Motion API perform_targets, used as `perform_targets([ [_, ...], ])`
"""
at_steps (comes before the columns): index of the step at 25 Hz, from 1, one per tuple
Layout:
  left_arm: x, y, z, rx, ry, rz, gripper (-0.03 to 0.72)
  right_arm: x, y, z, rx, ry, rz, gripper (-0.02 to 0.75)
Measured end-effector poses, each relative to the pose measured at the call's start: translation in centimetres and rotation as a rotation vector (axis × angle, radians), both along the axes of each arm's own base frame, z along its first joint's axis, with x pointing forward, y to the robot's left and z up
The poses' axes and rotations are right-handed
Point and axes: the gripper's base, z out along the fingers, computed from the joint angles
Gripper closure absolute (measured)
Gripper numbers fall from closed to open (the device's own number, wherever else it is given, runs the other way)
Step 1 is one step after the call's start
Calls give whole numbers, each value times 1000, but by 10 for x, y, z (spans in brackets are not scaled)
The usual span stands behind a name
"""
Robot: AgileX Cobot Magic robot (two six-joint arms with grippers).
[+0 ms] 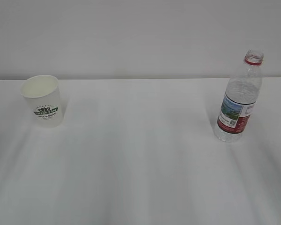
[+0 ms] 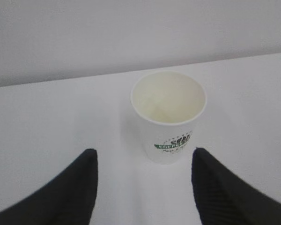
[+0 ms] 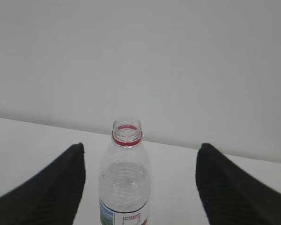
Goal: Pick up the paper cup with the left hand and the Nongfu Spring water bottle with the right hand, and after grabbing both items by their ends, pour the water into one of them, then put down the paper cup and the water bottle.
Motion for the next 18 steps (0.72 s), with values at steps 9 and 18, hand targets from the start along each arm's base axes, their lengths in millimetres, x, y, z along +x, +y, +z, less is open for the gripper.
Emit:
perform_targets([
  [9,6,1,-50,-45,-5,35,228,6,2,-24,-55,51,23,183],
  [18,-16,2,-81,-133,-21,68,228,5,3,-54,17,70,19,183],
])
